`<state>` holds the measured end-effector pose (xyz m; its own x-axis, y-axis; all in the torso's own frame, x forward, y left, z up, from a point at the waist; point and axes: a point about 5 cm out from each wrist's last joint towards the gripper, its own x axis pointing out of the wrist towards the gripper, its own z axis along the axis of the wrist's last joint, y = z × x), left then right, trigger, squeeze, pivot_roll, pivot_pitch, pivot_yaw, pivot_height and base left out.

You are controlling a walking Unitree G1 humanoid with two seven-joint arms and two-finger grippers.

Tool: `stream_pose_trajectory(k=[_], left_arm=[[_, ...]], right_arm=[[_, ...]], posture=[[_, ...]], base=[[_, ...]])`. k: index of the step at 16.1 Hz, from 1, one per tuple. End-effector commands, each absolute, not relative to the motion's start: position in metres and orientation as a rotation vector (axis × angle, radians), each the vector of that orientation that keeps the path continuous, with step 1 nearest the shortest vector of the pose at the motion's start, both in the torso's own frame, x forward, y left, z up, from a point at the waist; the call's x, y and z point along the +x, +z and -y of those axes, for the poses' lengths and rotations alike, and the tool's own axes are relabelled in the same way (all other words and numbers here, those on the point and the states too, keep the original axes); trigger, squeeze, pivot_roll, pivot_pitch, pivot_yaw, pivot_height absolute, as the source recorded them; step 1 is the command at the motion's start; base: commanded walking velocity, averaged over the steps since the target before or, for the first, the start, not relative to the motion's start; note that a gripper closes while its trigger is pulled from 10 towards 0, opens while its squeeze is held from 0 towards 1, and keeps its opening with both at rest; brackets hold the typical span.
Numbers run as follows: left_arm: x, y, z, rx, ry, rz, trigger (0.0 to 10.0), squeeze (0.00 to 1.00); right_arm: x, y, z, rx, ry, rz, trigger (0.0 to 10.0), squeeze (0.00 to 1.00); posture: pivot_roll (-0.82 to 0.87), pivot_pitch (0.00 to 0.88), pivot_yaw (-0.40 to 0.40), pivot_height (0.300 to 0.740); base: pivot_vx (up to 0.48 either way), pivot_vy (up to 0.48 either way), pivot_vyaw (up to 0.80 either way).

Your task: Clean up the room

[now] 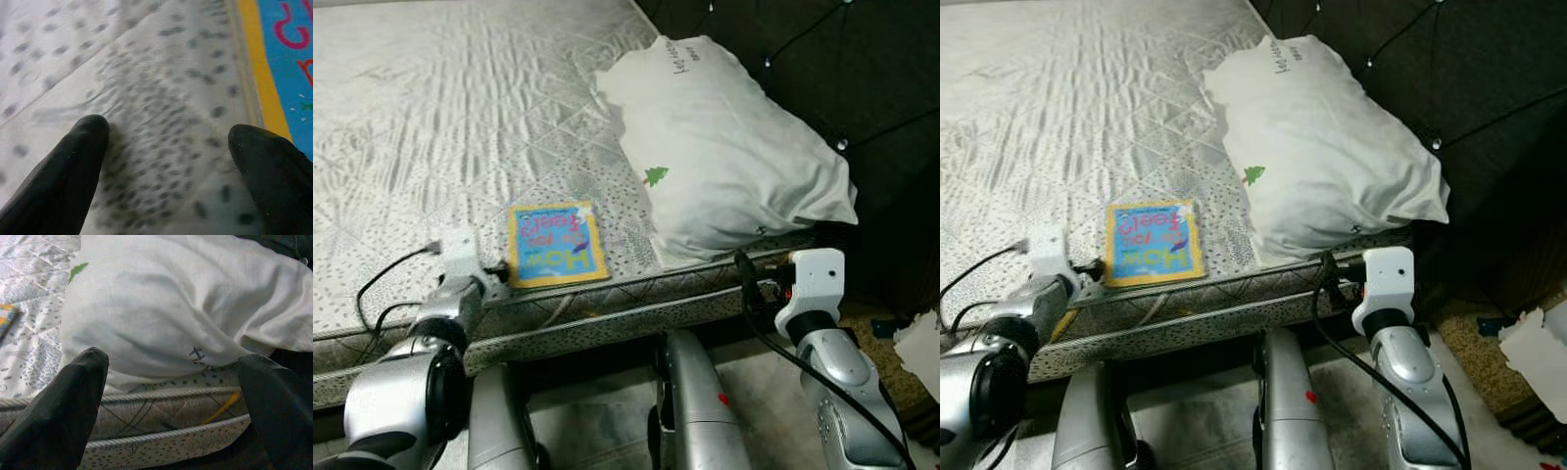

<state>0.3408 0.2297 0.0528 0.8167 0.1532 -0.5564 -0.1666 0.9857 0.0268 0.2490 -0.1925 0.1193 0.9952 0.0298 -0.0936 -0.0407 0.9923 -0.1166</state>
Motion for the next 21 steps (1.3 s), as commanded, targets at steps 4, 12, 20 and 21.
stream_pose_trajectory(k=[4,12,20,21], left_arm=[[0.344,0.054,-0.219,0.04,0.069,-0.615,10.0,0.0],[0.349,0.064,-0.225,0.088,0.044,-0.585,10.0,0.0],[0.353,0.07,-0.225,0.135,0.022,-0.581,10.0,0.0],[0.353,0.07,-0.225,0.131,0.026,-0.577,10.0,0.0]], right_arm=[[0.251,0.122,0.196,-0.126,0.017,-0.083,10.0,0.0],[0.256,0.124,0.193,-0.121,0.027,-0.071,10.0,0.0],[0.258,0.125,0.194,-0.125,0.027,-0.068,10.0,0.0],[0.257,0.125,0.194,-0.125,0.024,-0.067,10.0,0.0]], posture=[[-0.2,0.055,-0.028,0.502],[-0.19,0.038,-0.031,0.502],[-0.2,0.041,-0.031,0.502],[-0.2,0.04,-0.03,0.502]], base=[[0.0,0.0,0.0],[0.0,0.0,0.0],[0.0,0.0,0.0],[0.0,0.0,0.0]])
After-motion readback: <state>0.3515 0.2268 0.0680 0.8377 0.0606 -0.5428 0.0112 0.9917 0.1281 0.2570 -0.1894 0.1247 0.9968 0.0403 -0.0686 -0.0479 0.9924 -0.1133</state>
